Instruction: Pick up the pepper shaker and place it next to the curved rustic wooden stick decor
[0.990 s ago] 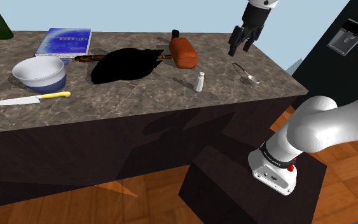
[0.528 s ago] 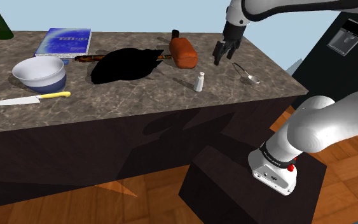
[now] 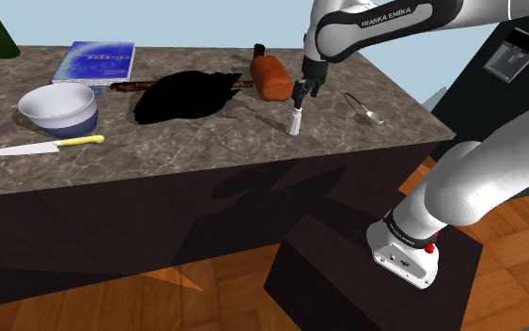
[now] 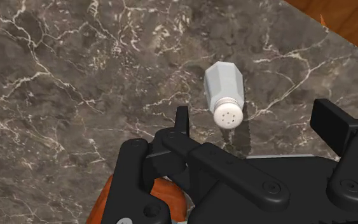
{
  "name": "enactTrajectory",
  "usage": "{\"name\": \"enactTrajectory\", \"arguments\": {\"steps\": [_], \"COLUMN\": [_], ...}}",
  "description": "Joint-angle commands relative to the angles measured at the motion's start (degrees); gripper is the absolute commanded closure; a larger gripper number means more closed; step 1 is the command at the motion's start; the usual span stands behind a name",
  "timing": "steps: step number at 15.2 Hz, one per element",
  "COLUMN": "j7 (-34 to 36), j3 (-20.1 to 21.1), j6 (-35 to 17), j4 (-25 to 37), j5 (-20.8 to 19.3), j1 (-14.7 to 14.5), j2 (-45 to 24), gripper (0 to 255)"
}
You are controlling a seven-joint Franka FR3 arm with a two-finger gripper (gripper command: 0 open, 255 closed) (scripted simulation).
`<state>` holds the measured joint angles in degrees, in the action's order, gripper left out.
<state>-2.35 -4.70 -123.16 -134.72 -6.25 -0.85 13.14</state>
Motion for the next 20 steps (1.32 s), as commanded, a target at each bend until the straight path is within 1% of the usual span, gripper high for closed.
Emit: {"name": "enactTrajectory", "arguments": {"steps": [1, 3, 10, 18, 19, 20], "j7": [-1.0, -1.6, -1.5, -1.5, -1.5, -1.5], "j3": [-0.1, -0.1, -0.5, -0.5, -0.5, -0.5], "j6": [-2.9, -5.2, -10.7, -11.2, -11.2, -11.2], "j4": [0.9, 2.2, 0.1, -0.1, -0.1, -0.1], "j5": [-0.8, -1.3, -1.6, -1.6, -1.6, -1.6], "j1": [0.0, -0.1, 0.2, 0.3, 0.3, 0.3], "j2": [-3.7, -7.3, -10.6, -10.9, -10.9, -10.9], "gripper": [0, 0, 0, 0, 255, 255]}}
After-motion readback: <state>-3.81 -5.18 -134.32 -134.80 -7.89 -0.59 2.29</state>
